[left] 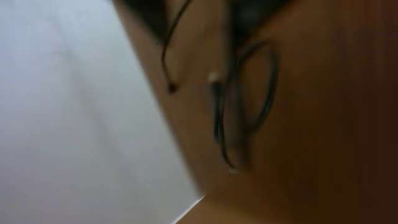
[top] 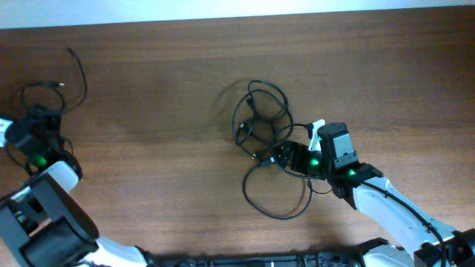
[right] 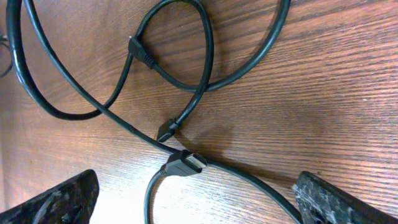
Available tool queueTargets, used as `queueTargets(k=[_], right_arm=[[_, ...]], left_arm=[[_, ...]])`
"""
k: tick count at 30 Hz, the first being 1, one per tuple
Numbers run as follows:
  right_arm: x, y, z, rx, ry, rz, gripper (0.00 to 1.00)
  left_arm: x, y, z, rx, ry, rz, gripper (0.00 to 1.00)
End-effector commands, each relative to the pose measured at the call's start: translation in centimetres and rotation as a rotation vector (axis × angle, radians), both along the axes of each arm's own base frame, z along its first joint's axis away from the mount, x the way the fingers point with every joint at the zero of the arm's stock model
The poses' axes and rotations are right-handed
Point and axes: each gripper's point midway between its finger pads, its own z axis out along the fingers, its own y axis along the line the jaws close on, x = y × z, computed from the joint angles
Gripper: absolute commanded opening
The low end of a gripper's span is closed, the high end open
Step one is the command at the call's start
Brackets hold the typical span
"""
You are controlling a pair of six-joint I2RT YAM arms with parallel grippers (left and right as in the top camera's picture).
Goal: Untangle cables
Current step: 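Release the separated cable at the table's left edge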
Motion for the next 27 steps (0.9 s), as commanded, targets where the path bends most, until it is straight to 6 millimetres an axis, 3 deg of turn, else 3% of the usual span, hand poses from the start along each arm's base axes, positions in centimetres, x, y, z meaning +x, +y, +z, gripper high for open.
queueTargets(k=[1,5,10,12,15,19,22,25,27], right_arm=[[0.0,-0.1,-0.3,-0.019,-0.005,0.003,0.99],[0.0,-0.1,-0.2,-0.017,-0.008,0.003,0.99],[0.2,-0.1,-0.1,-0.014,-0.017,0.002,0.99],[0.2,0.0,0.1,-0.009,-0.021,0.005,0.99],[0.2,0.4,0.5,0.013,-0.029,0.021,0.99],[0.3,0.4,1.0,0.018,-0.045,0.021,0.99],[0.5,0.5,1.5,0.024,-0.070,0.024,0.99],[0.8,0.6,2.5,0.034,-0.104,0.024,0.99],[0.9,0.6,3.3,0.042,-0.130,0.022,0.99]], left_arm=[[0.2,-0.2,-0.1,-0.041,-0.023,-0.052,0.99],[1.4,-2.5,2.3,-0.056,-0.093,-0.213,0.99],[2.4,-8.4,6.9,-0.065,-0.174,-0.474,0.99],[2.2,-10.1,7.8,-0.081,-0.161,-0.507,0.99],[0.4,-10.9,7.3,-0.146,-0.052,-0.415,0.99],[-4.1,-10.9,5.5,-0.235,0.137,-0.204,0.99],[-4.3,-14.0,7.3,-0.232,0.119,-0.319,0.99],[-3.0,-20.4,9.8,-0.036,0.086,-0.679,0.99],[-2.7,-25.1,10.0,0.134,0.094,-0.913,0.99]])
